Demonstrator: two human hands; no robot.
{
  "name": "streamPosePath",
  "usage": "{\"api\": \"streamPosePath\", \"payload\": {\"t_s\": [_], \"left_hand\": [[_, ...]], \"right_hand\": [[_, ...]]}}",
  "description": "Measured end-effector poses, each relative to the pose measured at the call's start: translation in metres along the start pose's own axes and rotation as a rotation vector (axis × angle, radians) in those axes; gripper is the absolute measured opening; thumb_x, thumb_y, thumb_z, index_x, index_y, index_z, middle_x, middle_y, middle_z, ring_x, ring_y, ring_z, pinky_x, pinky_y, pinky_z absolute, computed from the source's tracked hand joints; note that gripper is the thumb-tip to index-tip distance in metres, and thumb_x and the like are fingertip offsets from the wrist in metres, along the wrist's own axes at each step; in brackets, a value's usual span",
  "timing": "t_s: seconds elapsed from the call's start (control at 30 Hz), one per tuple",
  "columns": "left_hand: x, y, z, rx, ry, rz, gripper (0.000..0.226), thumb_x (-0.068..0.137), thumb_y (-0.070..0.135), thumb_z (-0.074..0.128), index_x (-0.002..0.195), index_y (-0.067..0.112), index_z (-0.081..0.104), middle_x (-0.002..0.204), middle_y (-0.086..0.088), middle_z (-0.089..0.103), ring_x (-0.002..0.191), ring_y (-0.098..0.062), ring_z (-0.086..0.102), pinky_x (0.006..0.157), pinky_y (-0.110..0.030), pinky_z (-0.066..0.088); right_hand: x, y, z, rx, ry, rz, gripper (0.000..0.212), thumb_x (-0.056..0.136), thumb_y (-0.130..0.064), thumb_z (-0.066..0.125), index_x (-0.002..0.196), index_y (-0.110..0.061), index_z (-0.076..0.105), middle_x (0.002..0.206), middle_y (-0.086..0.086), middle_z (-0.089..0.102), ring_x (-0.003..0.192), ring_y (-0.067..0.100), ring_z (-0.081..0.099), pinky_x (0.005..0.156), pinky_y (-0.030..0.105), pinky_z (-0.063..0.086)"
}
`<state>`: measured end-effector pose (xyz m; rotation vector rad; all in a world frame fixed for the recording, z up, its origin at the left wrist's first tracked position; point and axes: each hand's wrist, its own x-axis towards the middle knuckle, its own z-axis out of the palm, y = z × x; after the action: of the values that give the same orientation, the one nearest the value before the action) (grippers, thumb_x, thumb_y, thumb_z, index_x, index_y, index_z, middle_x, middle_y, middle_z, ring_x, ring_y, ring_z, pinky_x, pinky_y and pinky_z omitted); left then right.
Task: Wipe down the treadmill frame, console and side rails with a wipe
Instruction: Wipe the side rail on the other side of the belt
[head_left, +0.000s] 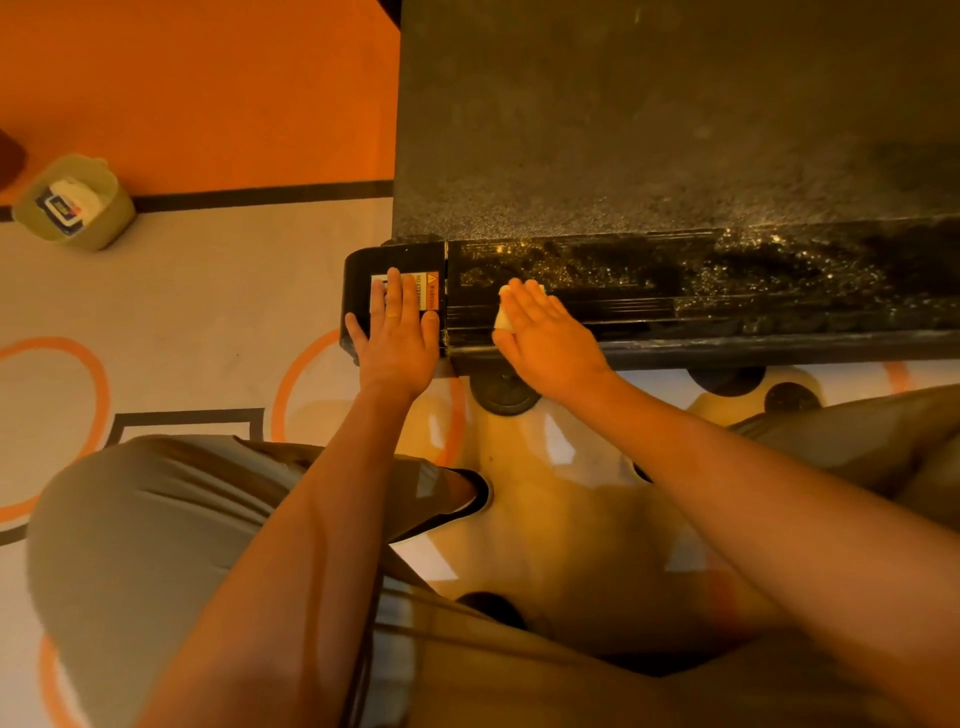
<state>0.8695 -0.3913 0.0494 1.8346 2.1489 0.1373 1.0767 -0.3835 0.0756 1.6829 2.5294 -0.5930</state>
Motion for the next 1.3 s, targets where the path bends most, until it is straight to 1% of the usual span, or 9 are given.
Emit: {"api": "streamPosePath", "payload": {"t_s": [0.17,0.37,0.5,0.63,0.7,0.77,0.9,1.07,1.3], "left_hand": [[-0.001,0.0,0.001,-0.007,0.011,0.001,0.06,0.109,0.04,0.019,0.162,0.018,0.002,0.169,0.0,-0.004,0.155,-0.021,-0.009,0.121,-0.059,-0.003],[0.001,-0.002,0.004,-0.01,0.009,0.001,0.061,0.108,0.041,0.019,0.162,0.018,0.001,0.169,-0.001,-0.003,0.155,-0.021,-0.009,0.121,-0.06,-0.003],[0.001,0.0,0.004,-0.007,0.006,-0.008,0.06,0.109,0.041,0.019,0.161,0.018,-0.001,0.169,-0.001,-0.004,0.155,-0.021,-0.009,0.121,-0.059,-0.004],[0.001,-0.001,0.005,-0.02,0.022,-0.011,0.061,0.108,0.041,0.019,0.161,0.018,-0.001,0.169,0.0,-0.004,0.155,-0.02,-0.01,0.121,-0.058,-0.005],[0.001,-0.001,0.006,-0.017,0.023,-0.008,0.061,0.108,0.042,0.018,0.162,0.018,0.0,0.169,0.0,-0.003,0.155,-0.021,-0.009,0.121,-0.058,-0.005],[0.001,0.0,0.007,-0.012,0.029,-0.009,0.061,0.108,0.041,0.018,0.162,0.018,0.001,0.169,-0.001,-0.002,0.155,-0.021,-0.009,0.12,-0.059,-0.004],[0.001,-0.001,0.007,-0.003,0.022,-0.014,0.061,0.108,0.041,0.017,0.162,0.018,0.001,0.169,0.0,-0.003,0.155,-0.02,-0.009,0.12,-0.059,-0.004],[0.001,-0.002,0.004,0.005,0.007,0.004,0.058,0.109,0.04,0.017,0.162,0.021,0.002,0.169,0.002,-0.006,0.155,-0.02,-0.011,0.12,-0.058,-0.005],[0.001,-0.001,0.005,-0.005,0.019,0.002,0.058,0.109,0.04,0.018,0.162,0.021,0.002,0.169,0.002,-0.006,0.155,-0.02,-0.011,0.12,-0.058,-0.006]], "right_hand": [[-0.029,0.052,-0.004,-0.03,0.017,0.131,0.072,0.105,-0.052,0.027,0.158,-0.008,0.008,0.167,0.011,0.006,0.154,0.024,0.0,0.123,0.037,0.002],[-0.009,0.013,0.002,-0.034,0.017,0.15,0.085,0.101,-0.061,0.027,0.157,-0.001,0.004,0.166,0.018,0.002,0.153,0.032,-0.002,0.124,0.043,0.001],[-0.022,0.044,-0.007,-0.03,0.02,0.108,0.079,0.103,-0.056,0.029,0.159,-0.006,0.004,0.167,0.013,0.002,0.154,0.026,-0.002,0.124,0.039,0.002],[-0.051,0.089,-0.011,-0.011,0.068,0.211,0.075,0.103,-0.052,0.031,0.159,-0.006,0.01,0.167,0.012,0.006,0.154,0.025,0.0,0.123,0.038,0.002],[-0.052,0.093,-0.01,-0.029,0.059,0.251,0.078,0.103,-0.055,0.028,0.158,-0.004,0.01,0.166,0.014,0.006,0.154,0.027,0.0,0.124,0.039,0.001],[-0.044,0.08,-0.01,0.042,0.071,0.274,0.08,0.101,-0.057,0.029,0.158,-0.002,0.011,0.166,0.016,0.008,0.154,0.03,0.001,0.124,0.041,0.003],[-0.023,0.024,-0.004,0.103,0.016,0.104,0.074,0.104,-0.051,0.028,0.158,-0.005,0.008,0.166,0.014,0.004,0.154,0.028,-0.002,0.123,0.04,-0.001],[0.028,-0.036,-0.002,0.109,-0.081,-0.049,0.067,0.107,-0.048,0.018,0.159,-0.008,0.003,0.167,0.01,-0.003,0.154,0.024,-0.008,0.123,0.039,-0.005],[0.032,-0.029,-0.004,0.061,-0.075,-0.104,0.061,0.108,-0.042,0.015,0.159,-0.012,0.003,0.167,0.006,-0.002,0.154,0.02,-0.006,0.123,0.036,-0.004]]}}
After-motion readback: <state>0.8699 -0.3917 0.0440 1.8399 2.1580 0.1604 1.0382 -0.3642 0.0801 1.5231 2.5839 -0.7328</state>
